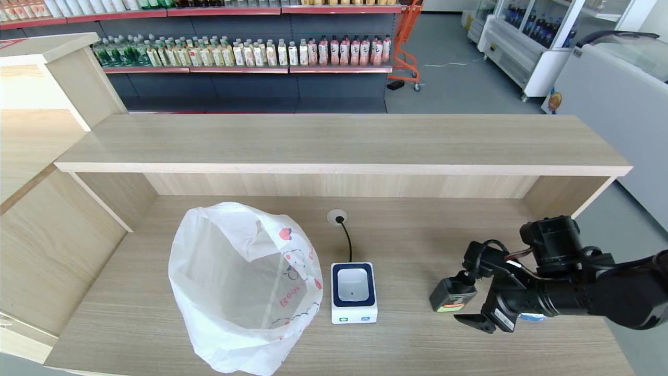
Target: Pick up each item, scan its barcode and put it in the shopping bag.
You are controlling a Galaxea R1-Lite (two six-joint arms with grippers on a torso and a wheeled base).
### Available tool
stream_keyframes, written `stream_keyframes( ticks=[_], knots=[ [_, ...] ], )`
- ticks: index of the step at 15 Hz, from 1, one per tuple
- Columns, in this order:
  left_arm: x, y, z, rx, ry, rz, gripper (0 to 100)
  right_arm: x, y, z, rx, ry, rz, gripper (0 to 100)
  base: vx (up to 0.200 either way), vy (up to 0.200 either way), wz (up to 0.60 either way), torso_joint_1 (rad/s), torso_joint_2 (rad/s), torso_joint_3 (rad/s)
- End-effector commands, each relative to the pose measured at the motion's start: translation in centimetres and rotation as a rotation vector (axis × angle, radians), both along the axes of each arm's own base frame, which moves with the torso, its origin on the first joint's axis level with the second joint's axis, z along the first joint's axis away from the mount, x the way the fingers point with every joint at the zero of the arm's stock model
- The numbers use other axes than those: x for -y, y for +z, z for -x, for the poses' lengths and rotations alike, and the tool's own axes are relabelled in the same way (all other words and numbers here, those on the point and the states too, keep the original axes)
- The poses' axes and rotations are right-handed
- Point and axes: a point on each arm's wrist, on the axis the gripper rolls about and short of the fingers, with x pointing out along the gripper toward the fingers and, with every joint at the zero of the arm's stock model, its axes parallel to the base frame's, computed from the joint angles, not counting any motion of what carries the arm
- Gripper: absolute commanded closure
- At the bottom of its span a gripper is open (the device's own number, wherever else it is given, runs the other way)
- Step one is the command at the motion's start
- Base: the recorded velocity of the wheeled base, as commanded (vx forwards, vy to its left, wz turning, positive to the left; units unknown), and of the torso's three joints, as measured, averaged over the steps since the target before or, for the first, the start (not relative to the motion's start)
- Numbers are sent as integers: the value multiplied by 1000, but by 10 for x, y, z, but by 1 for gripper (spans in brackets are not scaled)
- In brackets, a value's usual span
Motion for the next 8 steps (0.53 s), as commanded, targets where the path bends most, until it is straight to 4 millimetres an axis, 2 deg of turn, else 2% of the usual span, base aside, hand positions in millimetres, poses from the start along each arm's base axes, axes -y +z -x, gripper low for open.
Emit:
stream_keyframes(
  ticks=[1, 8],
  knots=[
    [0, 0, 0, 0, 0, 0, 0, -1, -15, -11, -27, 33, 20, 0, 0, 0, 0, 0, 0, 0],
    [0, 0, 0, 0, 0, 0, 0, -7, -21, -33, -9, 124, -8, 0, 0, 0, 0, 0, 0, 0]
  ],
)
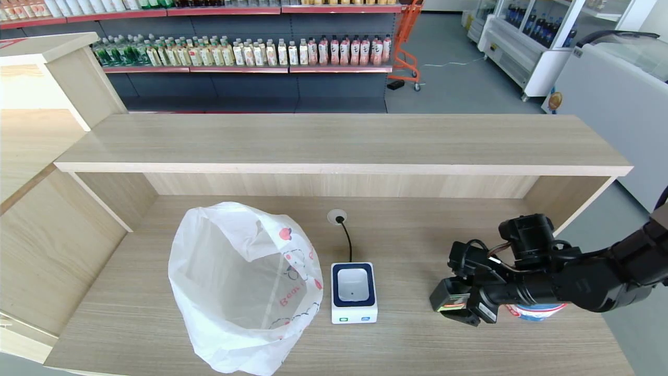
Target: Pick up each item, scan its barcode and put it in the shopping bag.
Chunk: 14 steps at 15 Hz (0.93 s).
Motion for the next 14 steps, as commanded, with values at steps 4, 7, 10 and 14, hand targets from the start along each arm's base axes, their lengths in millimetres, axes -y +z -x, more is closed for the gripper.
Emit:
stream_keyframes(
  ticks=[4, 7, 10, 14],
  knots=[
    [0, 0, 0, 0, 0, 0, 0, 1, -11, -4, -31, -2, 9, 100, 0, 0, 0, 0, 0, 0],
    [0, 0, 0, 0, 0, 0, 0, 1, -11, -3, -31, -2, 9, 100, 0, 0, 0, 0, 0, 0],
    [0, 0, 0, 0, 0, 0, 0, 9, 0, 11, -32, -46, -14, 100, 0, 0, 0, 0, 0, 0],
    [0, 0, 0, 0, 0, 0, 0, 12, 41, 8, 33, -231, -228, 100, 0, 0, 0, 0, 0, 0]
  ],
)
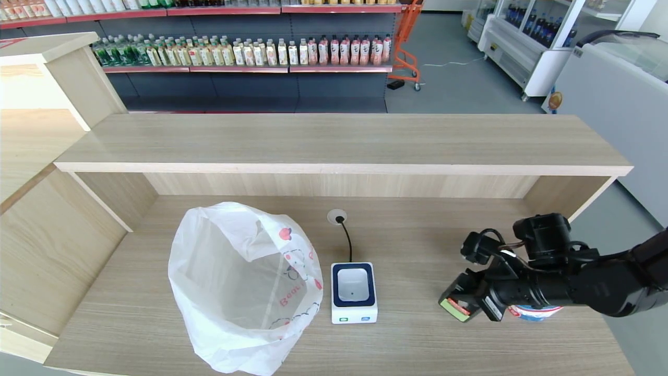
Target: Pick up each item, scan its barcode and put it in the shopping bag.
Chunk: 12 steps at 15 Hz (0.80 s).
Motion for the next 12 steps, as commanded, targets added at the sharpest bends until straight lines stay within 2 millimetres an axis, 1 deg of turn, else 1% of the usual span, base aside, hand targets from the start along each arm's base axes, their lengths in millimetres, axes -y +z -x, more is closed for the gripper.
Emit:
stream_keyframes(
  ticks=[1, 2, 3, 4, 5, 6, 7, 8, 9, 10, 12],
  knots=[
    [0, 0, 0, 0, 0, 0, 0, 1, 46, -2, 148, -96, -136, 100, 0, 0, 0, 0, 0, 0],
    [0, 0, 0, 0, 0, 0, 0, 6, 65, -5, 204, -160, -202, 100, 0, 0, 0, 0, 0, 0],
    [0, 0, 0, 0, 2, 0, 0, 18, 76, -5, 257, -209, -207, 100, 0, 0, 0, 0, 0, 0],
    [0, 0, 0, 0, 0, 0, 0, 23, 87, 2, 334, -206, -193, 100, 0, 0, 0, 0, 0, 0],
    [0, 0, 0, 0, 0, 0, 0, 25, 94, 14, 415, -168, -149, 100, 0, 0, 0, 0, 0, 0],
    [0, 0, 0, 0, 0, 0, 0, 26, 98, 28, 528, -112, -72, 100, 0, 0, 0, 0, 0, 0],
    [0, 0, 0, 0, 0, 0, 0, 27, 98, 37, 616, -67, -5, 100, 0, 0, 0, 0, 0, 0],
    [0, 0, 0, 0, 0, 0, 0, 27, 94, 48, 738, -6, 96, 100, 0, 0, 0, 0, 0, 0],
    [0, 0, 0, 0, 0, 0, 0, 23, 98, 59, 948, 92, 188, 100, 0, 0, 0, 0, 0, 0],
    [0, 0, 0, 0, 0, 0, 0, 22, 99, 61, 996, 134, 208, 100, 0, 0, 0, 0, 0, 0],
    [0, 0, 0, 0, 0, 0, 0, 9, 98, 67, 1206, 509, 367, 100, 0, 0, 0, 0, 0, 0]
  ],
)
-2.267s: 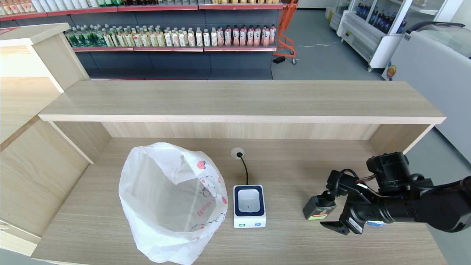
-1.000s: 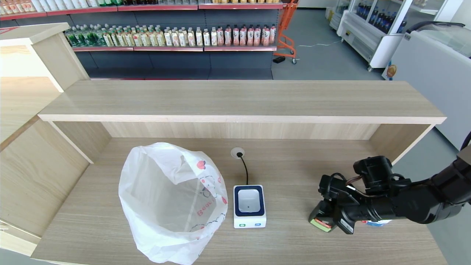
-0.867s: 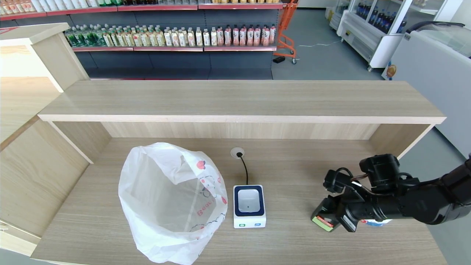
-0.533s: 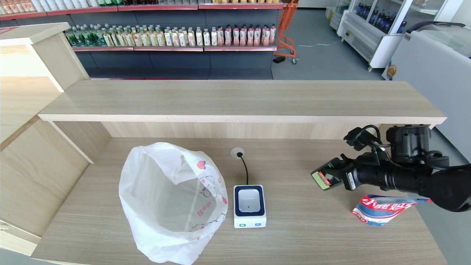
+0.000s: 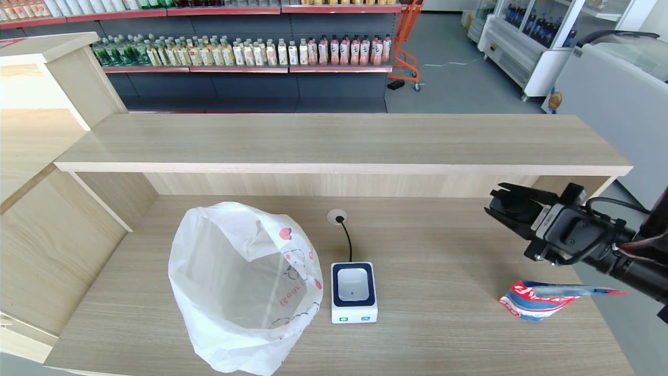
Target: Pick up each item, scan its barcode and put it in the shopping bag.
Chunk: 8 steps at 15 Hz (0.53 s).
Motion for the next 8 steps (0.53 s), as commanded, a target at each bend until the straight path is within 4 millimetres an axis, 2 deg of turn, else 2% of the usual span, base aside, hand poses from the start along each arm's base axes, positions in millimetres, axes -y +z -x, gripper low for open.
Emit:
stream_keyframes(
  ticks=[1, 3, 4, 5, 8],
  knots=[
    [0, 0, 0, 0, 0, 0, 0, -16, 0, 15, 264, 302, 285, 100, 0, 0, 0, 0, 0, 0],
    [0, 0, 0, 0, 0, 0, 0, -35, -15, 22, 452, 532, 504, 100, 0, 0, 0, 0, 0, 0],
    [0, 0, 0, 0, 0, 0, 0, -48, -25, 27, 467, 625, 566, 100, 0, 0, 0, 0, 0, 0],
    [0, 0, 0, 0, 0, 0, 0, -57, -30, 31, 498, 699, 597, 100, 0, 0, 0, 0, 0, 0],
    [0, 0, 0, 0, 0, 0, 0, -63, -34, 26, 612, 777, 620, 100, 0, 0, 0, 0, 0, 0]
  ],
)
